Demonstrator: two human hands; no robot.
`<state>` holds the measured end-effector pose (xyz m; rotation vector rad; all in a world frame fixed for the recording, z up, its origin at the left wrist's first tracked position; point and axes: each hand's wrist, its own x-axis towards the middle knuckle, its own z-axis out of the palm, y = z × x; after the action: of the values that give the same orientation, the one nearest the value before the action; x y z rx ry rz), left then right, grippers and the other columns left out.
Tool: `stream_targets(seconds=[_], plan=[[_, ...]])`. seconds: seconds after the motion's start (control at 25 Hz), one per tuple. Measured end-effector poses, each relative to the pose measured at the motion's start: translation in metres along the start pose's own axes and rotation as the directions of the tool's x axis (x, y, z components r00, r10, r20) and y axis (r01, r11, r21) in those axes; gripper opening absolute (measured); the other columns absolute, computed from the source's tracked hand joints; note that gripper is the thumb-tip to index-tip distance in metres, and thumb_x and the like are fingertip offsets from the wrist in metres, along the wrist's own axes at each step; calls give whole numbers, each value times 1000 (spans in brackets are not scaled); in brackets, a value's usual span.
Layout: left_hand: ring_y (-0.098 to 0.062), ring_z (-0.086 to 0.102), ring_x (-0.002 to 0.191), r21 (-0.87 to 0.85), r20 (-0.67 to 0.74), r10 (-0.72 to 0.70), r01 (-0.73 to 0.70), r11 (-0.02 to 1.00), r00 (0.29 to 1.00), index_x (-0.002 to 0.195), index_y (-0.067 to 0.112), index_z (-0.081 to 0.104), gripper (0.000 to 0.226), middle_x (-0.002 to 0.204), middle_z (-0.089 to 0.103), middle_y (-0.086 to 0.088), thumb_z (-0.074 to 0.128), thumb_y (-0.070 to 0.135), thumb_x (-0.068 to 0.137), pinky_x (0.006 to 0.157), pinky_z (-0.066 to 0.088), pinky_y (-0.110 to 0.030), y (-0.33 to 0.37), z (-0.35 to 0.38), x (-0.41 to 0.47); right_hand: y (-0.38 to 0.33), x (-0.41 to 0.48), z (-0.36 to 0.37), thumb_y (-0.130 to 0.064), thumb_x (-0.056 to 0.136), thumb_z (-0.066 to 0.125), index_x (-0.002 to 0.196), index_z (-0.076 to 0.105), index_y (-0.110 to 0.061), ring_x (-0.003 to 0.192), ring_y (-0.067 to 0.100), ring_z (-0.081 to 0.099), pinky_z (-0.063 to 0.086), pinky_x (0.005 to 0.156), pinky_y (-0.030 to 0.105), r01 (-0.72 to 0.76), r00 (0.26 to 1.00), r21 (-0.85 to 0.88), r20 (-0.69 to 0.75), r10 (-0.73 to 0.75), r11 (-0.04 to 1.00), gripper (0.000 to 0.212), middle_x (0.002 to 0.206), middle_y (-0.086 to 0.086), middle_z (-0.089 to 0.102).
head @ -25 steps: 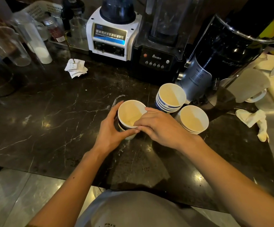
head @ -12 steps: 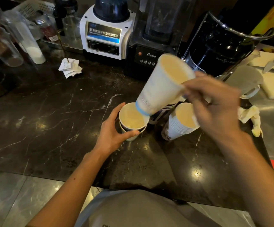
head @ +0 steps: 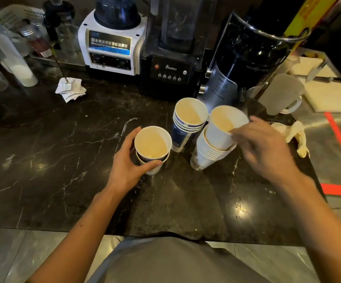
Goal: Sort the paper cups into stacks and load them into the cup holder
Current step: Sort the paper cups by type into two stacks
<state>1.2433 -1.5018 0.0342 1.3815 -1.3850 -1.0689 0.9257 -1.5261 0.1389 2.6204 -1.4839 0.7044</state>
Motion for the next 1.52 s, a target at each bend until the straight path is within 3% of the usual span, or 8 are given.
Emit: stream_targets(seconds=[0.12,0.24,0.52,0.68,0.96,1.28,1.4,1.52], plan=[[16,40,125,-14,16,-5,5,1000,1000,139,44,34,93,129,42,41,87,24,66,99,34,-3,0,1,1,-4,-6,21,-21,96,59,110,72,-14,100,26,65,41,105,41,-74,959,22,275,65,997,20,102,3,73],[4,41,131,-11,40,-42,43,999,998,143,39,33,100,134,44,31,89,27,62,104,36,-13,-4,1,-3,-28,0,22,-32,97,59,125,65,-15,114,20,57,35,108,33,-93,981,52,173,83,994,33,119,2,66],[27,44,111,-12,33,-83,83,996,996,136,37,33,90,122,45,35,87,18,67,88,37,2,-6,8,-8,-91,35,77,-26,96,61,120,67,-15,112,22,60,39,110,42,218,900,194,340,-274,957,27,116,4,68],[10,50,119,6,63,-98,97,995,993,136,39,34,86,126,48,30,85,21,70,98,42,-11,-6,3,-8,-93,55,61,-17,92,59,98,73,-9,90,28,66,48,98,50,258,957,218,77,-280,941,17,94,8,73],[0,37,132,57,25,-97,95,994,995,146,30,35,91,140,43,19,85,22,70,110,32,-27,-4,2,-8,-52,105,-34,-7,94,61,98,72,3,82,19,58,42,80,21,122,908,124,-414,-61,985,15,88,14,69],[3,38,129,49,-2,-83,83,995,997,145,30,36,92,132,42,29,86,21,68,115,34,-37,5,-4,-8,-23,86,17,-14,94,59,106,72,-6,92,32,63,52,77,44,85,996,58,-33,-84,995,19,95,10,71],[3,42,130,51,-53,-17,20,998,998,145,32,37,93,130,42,34,85,30,66,113,38,-39,23,-13,-9,-22,82,37,-26,99,54,114,69,-19,103,25,59,52,81,50,9,932,-4,362,-7,1000,22,106,2,68],[-1,44,131,60,-126,118,-111,992,985,147,23,37,96,138,45,23,84,36,65,111,41,-39,58,-26,-6,-21,66,51,-32,100,51,127,63,-19,120,19,53,46,100,46,-62,904,136,427,-2,989,33,128,0,61]])
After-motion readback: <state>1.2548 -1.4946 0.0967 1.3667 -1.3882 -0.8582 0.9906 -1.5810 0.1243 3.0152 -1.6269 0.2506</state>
